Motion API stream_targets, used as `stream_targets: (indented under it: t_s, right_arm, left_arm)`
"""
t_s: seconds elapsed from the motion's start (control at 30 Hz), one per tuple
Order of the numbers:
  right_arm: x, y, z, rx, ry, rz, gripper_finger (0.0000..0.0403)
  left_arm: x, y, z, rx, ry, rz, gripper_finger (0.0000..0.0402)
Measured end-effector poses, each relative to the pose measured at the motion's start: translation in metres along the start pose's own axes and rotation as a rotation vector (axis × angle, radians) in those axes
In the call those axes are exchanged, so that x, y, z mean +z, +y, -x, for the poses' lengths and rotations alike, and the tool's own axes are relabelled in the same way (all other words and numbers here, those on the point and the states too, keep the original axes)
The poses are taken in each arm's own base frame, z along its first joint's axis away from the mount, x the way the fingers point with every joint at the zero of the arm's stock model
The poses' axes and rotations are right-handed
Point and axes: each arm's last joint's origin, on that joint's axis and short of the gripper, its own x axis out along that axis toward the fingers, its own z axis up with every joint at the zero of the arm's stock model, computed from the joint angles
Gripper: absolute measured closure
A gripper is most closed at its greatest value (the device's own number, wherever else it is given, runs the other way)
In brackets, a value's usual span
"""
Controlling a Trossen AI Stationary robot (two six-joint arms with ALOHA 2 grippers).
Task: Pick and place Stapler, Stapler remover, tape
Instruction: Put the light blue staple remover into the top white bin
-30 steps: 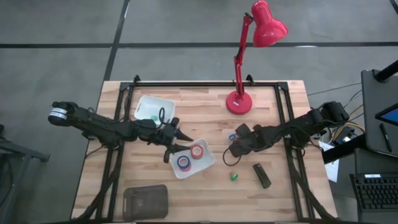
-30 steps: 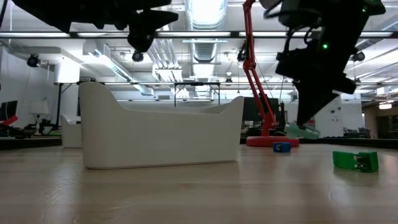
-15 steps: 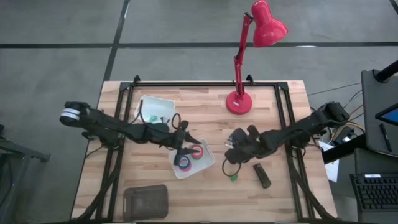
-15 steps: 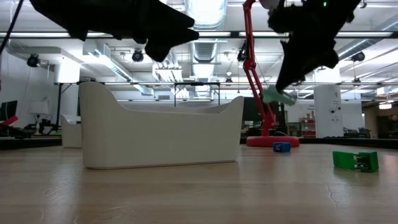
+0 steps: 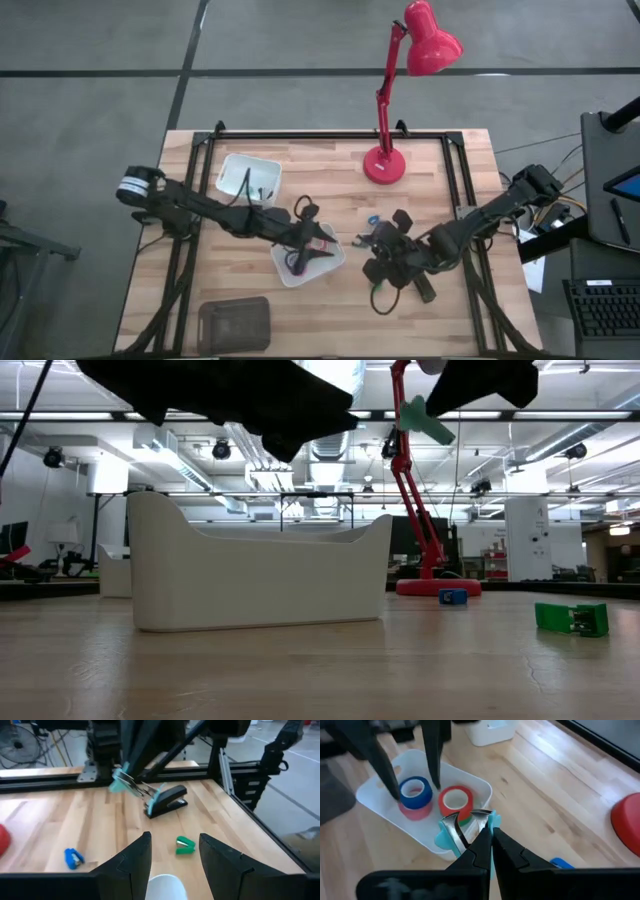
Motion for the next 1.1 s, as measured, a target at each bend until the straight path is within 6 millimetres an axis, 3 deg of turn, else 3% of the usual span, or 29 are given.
stream_targets:
  t_s: [0.4,1.1]
  right_arm:
    - [0.002,0.004,-0.001,0.024,-0.011,0.021,0.0394]
    - [0.0,0.005,-0.004,0.041,-0.023,0.027,0.0394]
  left_arm:
    - [-0.002,0.0,-0.032,0.114,0.143,0.057,0.0235]
    - [0.012,-0.005,-0.03,0.114,0.074,0.125,0.0237]
